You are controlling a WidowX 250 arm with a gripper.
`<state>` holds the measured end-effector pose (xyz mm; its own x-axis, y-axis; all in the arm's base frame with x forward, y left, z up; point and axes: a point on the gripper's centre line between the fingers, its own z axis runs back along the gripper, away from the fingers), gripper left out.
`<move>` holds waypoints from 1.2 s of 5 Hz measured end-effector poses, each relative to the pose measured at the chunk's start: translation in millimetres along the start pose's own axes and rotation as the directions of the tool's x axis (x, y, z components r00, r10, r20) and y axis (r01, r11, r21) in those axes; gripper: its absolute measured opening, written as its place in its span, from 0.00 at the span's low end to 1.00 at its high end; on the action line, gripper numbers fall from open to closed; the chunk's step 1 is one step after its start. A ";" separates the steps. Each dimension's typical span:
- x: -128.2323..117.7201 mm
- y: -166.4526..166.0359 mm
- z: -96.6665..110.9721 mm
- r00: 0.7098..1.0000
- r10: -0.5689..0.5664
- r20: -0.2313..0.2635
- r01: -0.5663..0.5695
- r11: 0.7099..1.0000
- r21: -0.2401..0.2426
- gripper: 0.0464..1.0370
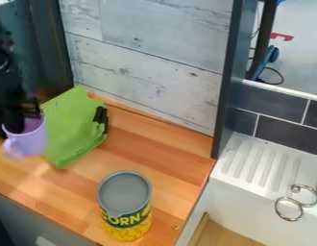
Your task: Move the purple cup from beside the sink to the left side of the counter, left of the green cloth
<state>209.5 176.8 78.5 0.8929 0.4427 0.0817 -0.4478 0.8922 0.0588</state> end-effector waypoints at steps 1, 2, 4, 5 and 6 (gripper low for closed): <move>4.9 11.3 -18.8 1.000 0.011 -0.024 -0.010 1.000 0.024 0.05; 0.9 22.1 -30.0 0.998 0.025 -0.056 -0.022 0.999 0.045 0.05; -4.3 44.0 -49.3 0.983 0.035 -0.181 -0.024 0.998 0.062 0.05; -0.9 44.5 -50.0 0.986 0.025 -0.162 -0.015 0.998 0.063 0.05; 0.0 45.1 -51.4 0.990 0.037 -0.138 -0.035 0.999 0.017 0.09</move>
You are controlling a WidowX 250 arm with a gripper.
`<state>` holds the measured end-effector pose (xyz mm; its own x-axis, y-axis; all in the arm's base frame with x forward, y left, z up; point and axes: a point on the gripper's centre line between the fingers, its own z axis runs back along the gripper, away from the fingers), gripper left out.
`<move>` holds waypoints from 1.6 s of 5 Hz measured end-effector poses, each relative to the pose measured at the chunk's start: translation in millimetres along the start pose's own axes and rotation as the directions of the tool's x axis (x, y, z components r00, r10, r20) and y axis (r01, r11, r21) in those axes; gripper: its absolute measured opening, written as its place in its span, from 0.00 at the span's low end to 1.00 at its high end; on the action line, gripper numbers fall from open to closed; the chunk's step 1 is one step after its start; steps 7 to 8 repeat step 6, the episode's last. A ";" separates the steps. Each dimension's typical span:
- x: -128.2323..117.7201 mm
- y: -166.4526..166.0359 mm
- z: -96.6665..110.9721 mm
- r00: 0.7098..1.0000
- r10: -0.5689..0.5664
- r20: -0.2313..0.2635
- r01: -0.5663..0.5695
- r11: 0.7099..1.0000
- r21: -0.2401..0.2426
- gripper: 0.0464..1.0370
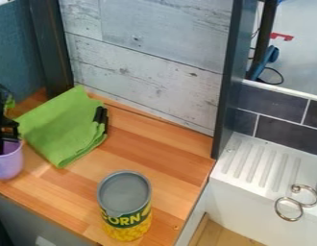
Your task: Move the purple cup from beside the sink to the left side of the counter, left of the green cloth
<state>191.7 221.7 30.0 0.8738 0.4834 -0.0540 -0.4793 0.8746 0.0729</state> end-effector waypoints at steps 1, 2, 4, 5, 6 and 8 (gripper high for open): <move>-3.9 -3.8 3.1 1.000 -0.028 0.011 0.029 0.998 -0.054 0.30; -5.0 -3.1 18.9 0.999 -0.012 0.042 0.014 0.999 -0.048 0.60; -23.8 -19.0 79.6 0.989 -0.042 0.139 0.040 0.999 0.017 0.97; -50.1 -61.6 106.1 0.966 -0.211 0.149 0.208 0.977 0.036 0.96; -85.1 -95.1 104.4 0.927 -0.360 0.106 0.363 0.932 -0.007 0.96; -85.1 -95.1 104.4 0.927 -0.360 0.106 0.363 0.932 -0.007 0.96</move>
